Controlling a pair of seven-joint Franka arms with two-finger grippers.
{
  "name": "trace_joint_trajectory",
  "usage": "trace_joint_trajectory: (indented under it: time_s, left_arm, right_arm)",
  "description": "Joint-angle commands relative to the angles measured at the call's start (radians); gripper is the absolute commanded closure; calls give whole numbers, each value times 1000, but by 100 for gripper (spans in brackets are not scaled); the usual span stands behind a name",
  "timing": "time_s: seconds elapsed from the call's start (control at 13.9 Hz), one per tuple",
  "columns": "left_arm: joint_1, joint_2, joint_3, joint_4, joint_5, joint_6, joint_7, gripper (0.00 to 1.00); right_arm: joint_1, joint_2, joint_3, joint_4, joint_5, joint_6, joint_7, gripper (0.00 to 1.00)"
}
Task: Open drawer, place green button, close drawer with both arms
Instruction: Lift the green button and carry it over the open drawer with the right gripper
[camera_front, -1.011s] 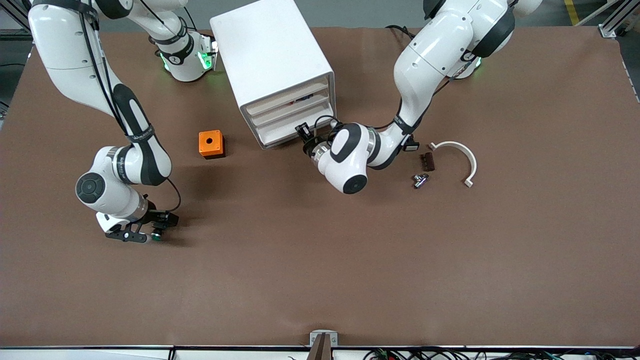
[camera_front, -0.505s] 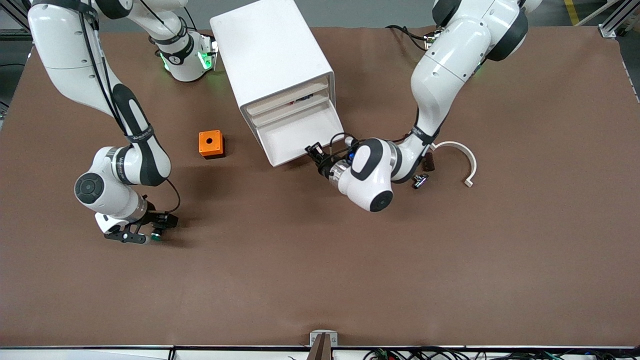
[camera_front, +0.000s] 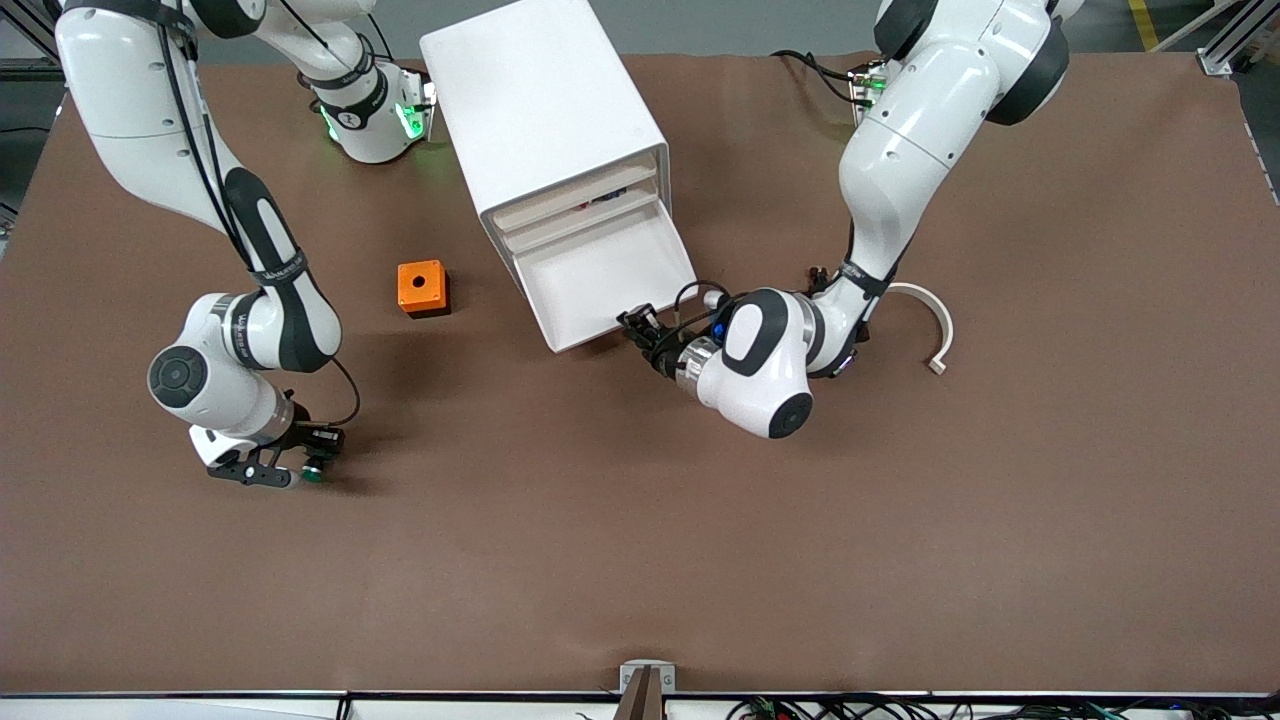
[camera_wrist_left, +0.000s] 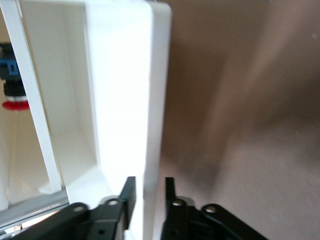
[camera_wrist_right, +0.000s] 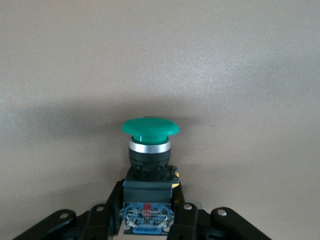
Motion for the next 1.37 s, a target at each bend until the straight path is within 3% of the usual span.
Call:
trace_joint_trajectory:
  time_s: [0.0,0.29,0.58,0.79,1.01,1.3]
  left_arm:
    - [10,1,-6,41,-5,3,-3,0]
    - [59,-28,-2,41,16,-10,1,0]
    - [93,-87,-8,39,204,-137,0,0]
    - [98,-113,-8,41,342,-145,16,0]
    - [157,-105,0,44,380,-135,209,0]
    - [190,-108,84,45,421,-128,545,0]
  right_arm:
    - [-3,7,3,18,14,-10,10,100]
    - [6,-49,6,32,16,-105,106,100]
    - [32,-183,94,30,67,-271,345,100]
    - [102,-291,159,32,68,-345,640,100]
    - [226,-350,200,33,70,-363,945,100]
    - [440,-333,200,73,65,-337,1296,100]
